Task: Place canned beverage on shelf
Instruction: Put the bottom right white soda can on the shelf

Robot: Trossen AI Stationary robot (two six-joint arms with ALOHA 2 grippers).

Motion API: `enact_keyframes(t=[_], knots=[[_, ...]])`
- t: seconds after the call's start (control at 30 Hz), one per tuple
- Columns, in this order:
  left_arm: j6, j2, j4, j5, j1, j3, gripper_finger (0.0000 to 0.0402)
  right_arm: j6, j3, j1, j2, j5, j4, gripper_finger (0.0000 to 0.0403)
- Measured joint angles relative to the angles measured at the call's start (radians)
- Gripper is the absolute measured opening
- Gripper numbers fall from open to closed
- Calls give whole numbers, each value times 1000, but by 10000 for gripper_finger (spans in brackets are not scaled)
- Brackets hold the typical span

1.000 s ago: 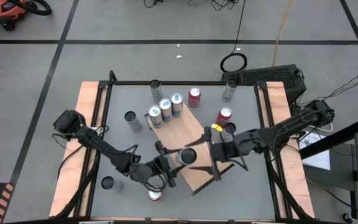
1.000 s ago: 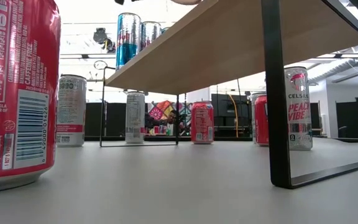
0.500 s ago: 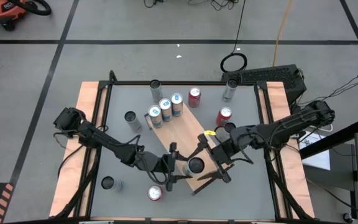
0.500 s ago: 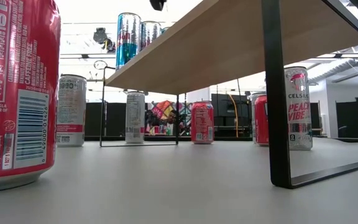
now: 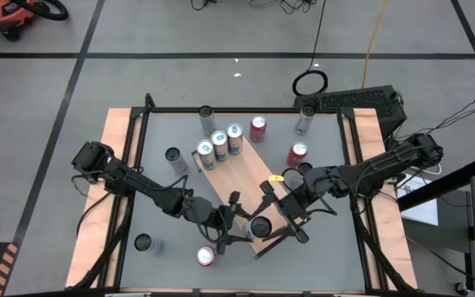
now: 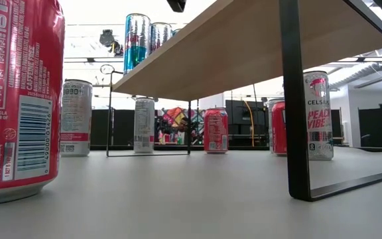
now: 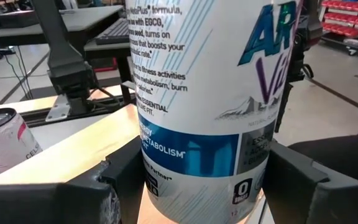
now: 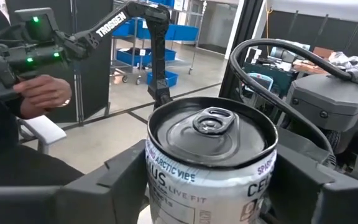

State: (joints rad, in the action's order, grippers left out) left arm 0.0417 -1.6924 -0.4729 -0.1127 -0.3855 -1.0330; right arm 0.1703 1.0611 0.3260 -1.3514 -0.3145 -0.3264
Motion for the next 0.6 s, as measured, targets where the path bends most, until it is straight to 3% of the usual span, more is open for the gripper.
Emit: enact_keyframes(t=[0.2, 0.6], knots=[[-15, 0, 8, -24, 0, -1, 271, 0, 0, 0, 0, 4, 2, 216], [-63, 78, 150, -365, -47, -1, 369, 3, 0, -45, 13, 52, 14, 218]])
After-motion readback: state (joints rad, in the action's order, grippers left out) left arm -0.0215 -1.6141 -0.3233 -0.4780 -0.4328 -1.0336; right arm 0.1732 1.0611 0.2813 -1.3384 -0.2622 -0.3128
